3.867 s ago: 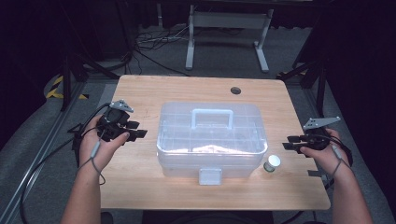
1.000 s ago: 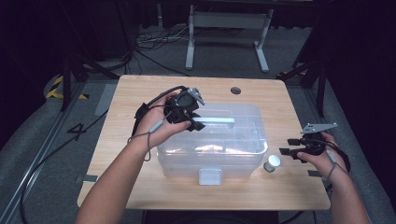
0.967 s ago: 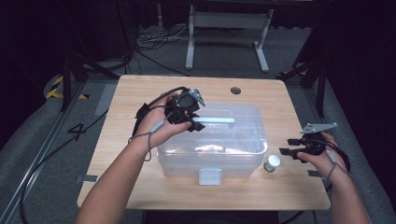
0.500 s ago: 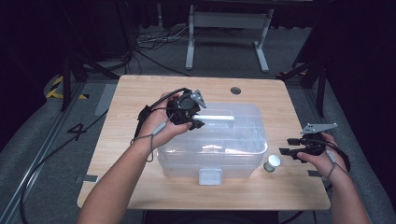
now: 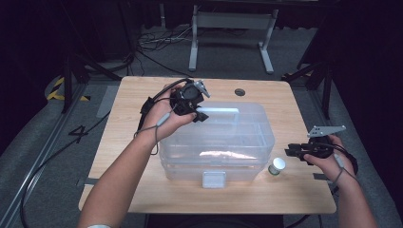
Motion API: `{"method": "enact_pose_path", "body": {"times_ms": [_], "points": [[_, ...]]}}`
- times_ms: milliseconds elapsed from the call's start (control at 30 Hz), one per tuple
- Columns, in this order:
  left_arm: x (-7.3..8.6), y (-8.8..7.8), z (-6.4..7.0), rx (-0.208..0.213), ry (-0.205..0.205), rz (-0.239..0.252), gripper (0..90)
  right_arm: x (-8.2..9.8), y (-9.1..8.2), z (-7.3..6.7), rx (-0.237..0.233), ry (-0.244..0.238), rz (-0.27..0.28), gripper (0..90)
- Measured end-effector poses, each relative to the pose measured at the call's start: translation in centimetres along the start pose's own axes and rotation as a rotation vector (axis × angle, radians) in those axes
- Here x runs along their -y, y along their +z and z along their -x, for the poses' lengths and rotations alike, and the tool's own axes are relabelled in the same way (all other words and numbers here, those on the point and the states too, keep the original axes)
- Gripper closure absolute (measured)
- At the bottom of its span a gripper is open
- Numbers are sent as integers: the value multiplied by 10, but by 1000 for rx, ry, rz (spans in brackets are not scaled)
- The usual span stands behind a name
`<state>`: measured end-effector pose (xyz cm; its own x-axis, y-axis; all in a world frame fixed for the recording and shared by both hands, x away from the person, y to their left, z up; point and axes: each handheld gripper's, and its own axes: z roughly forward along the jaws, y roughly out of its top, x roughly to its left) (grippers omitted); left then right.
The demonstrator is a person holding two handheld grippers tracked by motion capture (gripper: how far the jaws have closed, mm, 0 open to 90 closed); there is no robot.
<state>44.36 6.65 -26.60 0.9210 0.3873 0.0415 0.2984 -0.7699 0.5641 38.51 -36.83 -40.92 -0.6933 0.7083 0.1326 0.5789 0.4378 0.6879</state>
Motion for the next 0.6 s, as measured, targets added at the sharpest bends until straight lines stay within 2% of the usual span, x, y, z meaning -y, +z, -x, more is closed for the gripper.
{"method": "enact_pose_path", "body": {"times_ms": [100,300,600], "points": [[-3,-2,-6,-6,-7,13,724,-1,-3,-1,10,-4,9,716],[-11,-4,-13,-8,-18,-8,717,-4,-9,-3,21,-10,40,757],[-22,-5,-27,-6,-43,-27,707,-6,-13,-8,22,-39,40,792]]}}
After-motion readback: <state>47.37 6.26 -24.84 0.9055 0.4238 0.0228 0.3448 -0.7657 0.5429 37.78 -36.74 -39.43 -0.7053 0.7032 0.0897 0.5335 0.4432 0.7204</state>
